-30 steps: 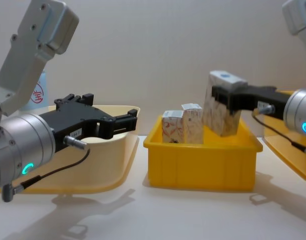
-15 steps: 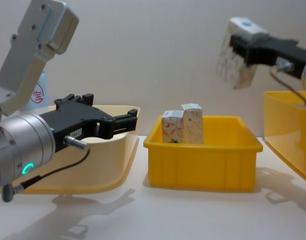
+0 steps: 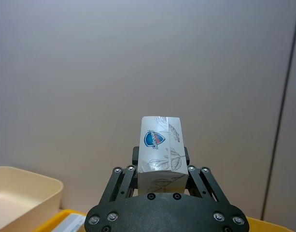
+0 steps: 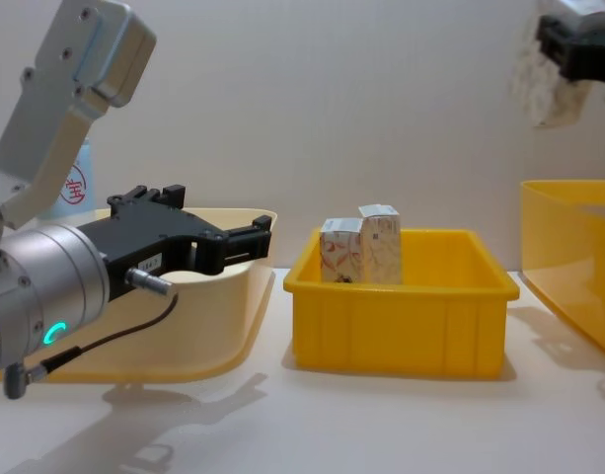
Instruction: Bimanual collaborative sorting of washing and personal care products
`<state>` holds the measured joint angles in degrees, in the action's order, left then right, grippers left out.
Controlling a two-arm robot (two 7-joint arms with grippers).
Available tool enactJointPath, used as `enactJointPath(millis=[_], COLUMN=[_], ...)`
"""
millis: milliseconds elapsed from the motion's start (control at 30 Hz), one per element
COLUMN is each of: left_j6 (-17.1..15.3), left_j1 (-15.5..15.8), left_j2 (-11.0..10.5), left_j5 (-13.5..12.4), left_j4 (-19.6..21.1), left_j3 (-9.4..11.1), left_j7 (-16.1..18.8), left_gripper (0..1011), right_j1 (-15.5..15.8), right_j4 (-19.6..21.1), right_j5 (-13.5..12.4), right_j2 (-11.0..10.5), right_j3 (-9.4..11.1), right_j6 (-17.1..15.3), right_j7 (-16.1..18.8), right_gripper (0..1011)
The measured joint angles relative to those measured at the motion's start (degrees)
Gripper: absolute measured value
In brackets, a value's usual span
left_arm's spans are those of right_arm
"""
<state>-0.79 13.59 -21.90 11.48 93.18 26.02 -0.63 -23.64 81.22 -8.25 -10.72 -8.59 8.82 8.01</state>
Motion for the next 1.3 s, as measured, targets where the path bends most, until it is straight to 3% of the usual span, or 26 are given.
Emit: enactJointPath(millis=[267,600,767,1300], left_j6=[0.00,0.00,0.00,0.00], left_j1=[0.00,0.00,0.00,0.00], left_j2=[0.00,0.01,0.00,0.00], left_j5=[0.00,0.00,0.00,0.00], left_j4=[0.00,0.00,0.00,0.00], left_j3=[0.00,0.00,0.00,0.00], left_j7=[0.00,0.00,0.00,0.00], left_gripper=[1002,1002,1002,1002], right_j1=[2.05,5.04,6.47,6.82], right_j4=[2.65,5.85,7.07,6.60], right_j5=[2.54,4.92,5.60,6.70], right_j2=[-0.08,0.33,0.89,2.74], right_j3=[2.26,4.85,6.07,6.79], right_j6=[-1.76,-7.76,-12.40,-22.81], right_j7=[-4.37,-9.23,-11.07,-13.17], right_gripper=[410,410,410,410])
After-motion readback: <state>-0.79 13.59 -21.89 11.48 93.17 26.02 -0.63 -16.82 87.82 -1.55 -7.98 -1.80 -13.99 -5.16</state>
